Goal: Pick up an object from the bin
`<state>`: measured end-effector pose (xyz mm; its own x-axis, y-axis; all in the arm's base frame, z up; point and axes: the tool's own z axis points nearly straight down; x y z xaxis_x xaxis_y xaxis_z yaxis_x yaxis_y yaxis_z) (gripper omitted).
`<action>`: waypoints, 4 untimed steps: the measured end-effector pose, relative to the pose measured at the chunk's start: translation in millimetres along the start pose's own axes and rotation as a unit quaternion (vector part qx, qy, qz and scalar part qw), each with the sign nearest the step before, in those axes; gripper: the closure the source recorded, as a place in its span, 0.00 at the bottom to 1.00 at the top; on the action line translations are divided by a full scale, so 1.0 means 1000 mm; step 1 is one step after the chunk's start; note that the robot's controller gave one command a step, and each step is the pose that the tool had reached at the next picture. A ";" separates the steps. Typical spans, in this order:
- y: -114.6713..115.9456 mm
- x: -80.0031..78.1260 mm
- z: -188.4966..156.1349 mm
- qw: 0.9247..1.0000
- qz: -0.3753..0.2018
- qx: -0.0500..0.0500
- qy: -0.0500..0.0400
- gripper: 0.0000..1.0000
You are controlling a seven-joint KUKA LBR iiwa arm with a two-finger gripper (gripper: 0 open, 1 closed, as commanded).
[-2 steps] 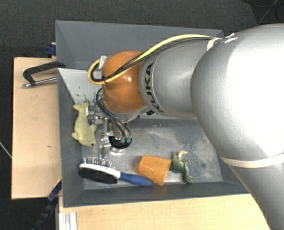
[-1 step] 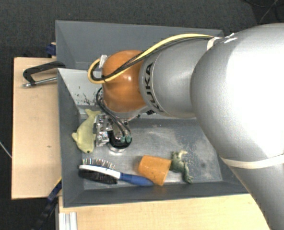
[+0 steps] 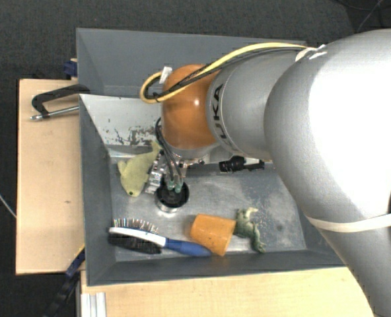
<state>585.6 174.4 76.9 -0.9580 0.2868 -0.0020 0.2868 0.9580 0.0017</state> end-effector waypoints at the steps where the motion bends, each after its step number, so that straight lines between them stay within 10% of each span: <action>1: 0.020 -0.002 0.003 0.984 0.181 -0.001 0.000 1.00; 2: 0.022 -0.009 -0.112 0.980 0.201 -0.004 -0.003 1.00; 3: 0.023 -0.003 -0.075 0.983 0.185 0.002 0.002 1.00; 4: 0.014 -0.013 -0.167 0.985 0.175 -0.004 -0.004 1.00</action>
Offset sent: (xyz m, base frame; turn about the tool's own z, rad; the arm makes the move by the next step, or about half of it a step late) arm 0.0059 0.0169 -0.0069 0.3645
